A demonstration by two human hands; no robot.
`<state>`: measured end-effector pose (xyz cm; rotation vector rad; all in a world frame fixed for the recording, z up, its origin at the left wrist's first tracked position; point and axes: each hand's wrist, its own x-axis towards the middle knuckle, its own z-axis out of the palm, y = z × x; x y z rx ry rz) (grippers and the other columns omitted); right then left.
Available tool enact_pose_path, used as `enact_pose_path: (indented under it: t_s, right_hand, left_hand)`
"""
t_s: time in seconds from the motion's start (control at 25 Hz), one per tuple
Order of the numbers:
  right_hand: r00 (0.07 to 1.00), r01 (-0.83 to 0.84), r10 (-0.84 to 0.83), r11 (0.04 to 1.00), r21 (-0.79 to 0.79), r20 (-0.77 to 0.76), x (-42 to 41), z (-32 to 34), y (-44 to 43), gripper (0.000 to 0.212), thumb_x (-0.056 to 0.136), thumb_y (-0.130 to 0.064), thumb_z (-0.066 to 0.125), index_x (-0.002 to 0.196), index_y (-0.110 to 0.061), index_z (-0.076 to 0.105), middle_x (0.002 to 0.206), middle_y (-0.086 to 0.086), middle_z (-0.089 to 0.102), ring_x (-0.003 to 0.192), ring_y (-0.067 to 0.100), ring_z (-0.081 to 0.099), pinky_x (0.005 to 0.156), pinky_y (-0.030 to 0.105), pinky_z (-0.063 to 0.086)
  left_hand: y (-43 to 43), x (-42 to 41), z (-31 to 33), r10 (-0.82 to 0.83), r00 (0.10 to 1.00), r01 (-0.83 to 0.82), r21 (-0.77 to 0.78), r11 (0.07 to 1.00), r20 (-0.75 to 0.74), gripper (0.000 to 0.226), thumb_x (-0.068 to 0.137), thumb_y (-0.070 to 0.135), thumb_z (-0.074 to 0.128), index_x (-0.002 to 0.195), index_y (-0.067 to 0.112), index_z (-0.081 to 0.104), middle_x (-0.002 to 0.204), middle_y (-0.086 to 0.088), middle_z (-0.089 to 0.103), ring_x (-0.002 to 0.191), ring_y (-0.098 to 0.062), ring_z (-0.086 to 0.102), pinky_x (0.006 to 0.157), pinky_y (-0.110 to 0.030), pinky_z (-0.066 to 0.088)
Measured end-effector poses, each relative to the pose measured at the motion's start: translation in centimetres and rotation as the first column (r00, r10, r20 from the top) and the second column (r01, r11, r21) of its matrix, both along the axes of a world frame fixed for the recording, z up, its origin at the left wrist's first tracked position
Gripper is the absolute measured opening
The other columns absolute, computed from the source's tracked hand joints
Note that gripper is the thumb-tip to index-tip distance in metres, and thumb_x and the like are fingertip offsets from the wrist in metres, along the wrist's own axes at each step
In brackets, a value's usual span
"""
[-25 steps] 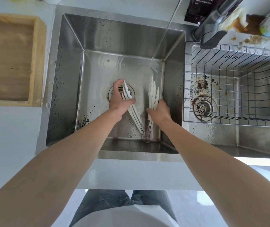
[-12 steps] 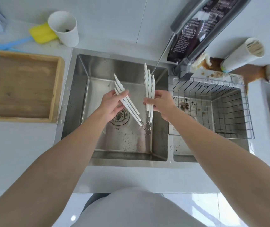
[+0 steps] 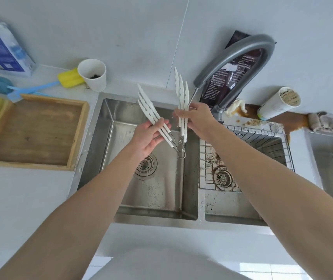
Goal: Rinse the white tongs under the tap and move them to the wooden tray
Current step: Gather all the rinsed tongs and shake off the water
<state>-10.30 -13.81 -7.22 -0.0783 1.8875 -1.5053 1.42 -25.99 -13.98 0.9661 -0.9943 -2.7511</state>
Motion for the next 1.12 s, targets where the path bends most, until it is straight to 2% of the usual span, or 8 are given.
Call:
enact_pose_path:
  t_s: [0.16,0.24,0.36,0.56,0.64,0.72,0.96,1.12]
  right_hand:
    - [0.998,-0.032,0.038,0.992,-0.124,0.049,-0.4,1.5,-1.1,0.032,0.087,0.003,0.069,0.115,0.013,0.060,0.096,0.027,0.064,0.091,0.036,0.061,0.086,0.045,0.053]
    - [0.997,-0.071,0.070,0.996,-0.047,-0.020,0.1,1.9,-1.7,0.020,0.090,-0.005,0.069,0.108,0.002,0.064,0.098,0.028,0.068,0.091,0.041,0.067,0.087,0.053,0.056]
    - [0.961,-0.152,0.187,0.972,0.178,-0.202,0.3,2.1,-1.9,0.028,0.091,-0.021,0.070,0.114,-0.006,0.063,0.102,0.024,0.072,0.095,0.042,0.070,0.086,0.058,0.055]
    - [0.968,-0.135,0.162,0.980,0.144,-0.190,-0.2,2.2,-0.1,0.027,0.089,-0.004,0.070,0.115,0.003,0.064,0.099,0.026,0.072,0.084,0.036,0.070,0.083,0.059,0.056]
    - [0.966,-0.133,0.164,0.978,0.160,-0.200,-0.4,2.4,0.7,0.031,0.087,-0.001,0.071,0.117,0.001,0.064,0.100,0.022,0.073,0.089,0.034,0.071,0.086,0.056,0.056]
    - [0.973,-0.138,0.162,0.979,0.149,-0.166,-0.8,2.6,1.4,0.034,0.086,-0.002,0.073,0.118,-0.002,0.063,0.101,0.021,0.073,0.095,0.037,0.072,0.088,0.054,0.056]
    - [0.938,-0.335,0.345,0.929,0.155,-0.036,-1.6,3.8,2.7,0.039,0.083,0.000,0.075,0.119,-0.001,0.059,0.105,0.022,0.072,0.093,0.033,0.073,0.082,0.042,0.061]
    - [0.984,-0.170,0.170,0.985,0.010,-0.057,-1.0,3.6,2.4,0.036,0.083,0.005,0.072,0.117,0.006,0.059,0.108,0.031,0.068,0.101,0.043,0.069,0.088,0.051,0.057]
  left_hand:
    - [1.3,0.4,1.3,0.142,0.990,-0.139,0.156,0.978,-0.008,0.013,0.092,0.006,0.061,0.105,0.001,0.060,0.095,-0.012,0.076,0.093,-0.025,0.074,0.072,-0.035,0.061]
    - [2.1,0.9,1.6,0.204,0.979,-0.194,0.255,0.947,-0.013,0.012,0.093,0.005,0.060,0.104,0.001,0.059,0.093,-0.014,0.076,0.093,-0.025,0.073,0.076,-0.036,0.061]
    - [3.4,1.3,2.0,0.235,0.972,-0.216,0.334,0.918,-0.018,0.011,0.094,0.005,0.059,0.104,0.001,0.059,0.097,-0.015,0.075,0.103,-0.026,0.069,0.089,-0.040,0.057]
    - [4.2,1.2,2.5,0.222,0.975,-0.214,0.247,0.945,-0.002,0.008,0.094,0.002,0.059,0.102,0.002,0.060,0.096,-0.013,0.074,0.100,-0.026,0.070,0.090,-0.042,0.057]
    - [4.3,0.9,2.7,0.196,0.981,-0.192,0.192,0.962,-0.001,0.006,0.093,0.003,0.060,0.099,0.003,0.061,0.097,-0.013,0.075,0.097,-0.026,0.072,0.089,-0.043,0.057]
    - [4.4,0.6,2.9,0.185,0.983,-0.181,0.175,0.968,-0.005,0.008,0.092,0.002,0.062,0.099,0.002,0.062,0.100,-0.014,0.074,0.096,-0.026,0.072,0.079,-0.041,0.061]
    - [5.1,1.0,2.8,0.187,0.982,-0.185,0.141,0.973,-0.005,0.007,0.092,0.001,0.061,0.099,0.001,0.062,0.095,-0.013,0.076,0.091,-0.026,0.074,0.070,-0.038,0.061]
    - [4.5,0.9,3.4,0.225,0.974,-0.221,0.108,0.969,-0.024,0.008,0.092,0.002,0.061,0.099,-0.001,0.063,0.095,-0.014,0.076,0.089,-0.025,0.074,0.072,-0.039,0.062]
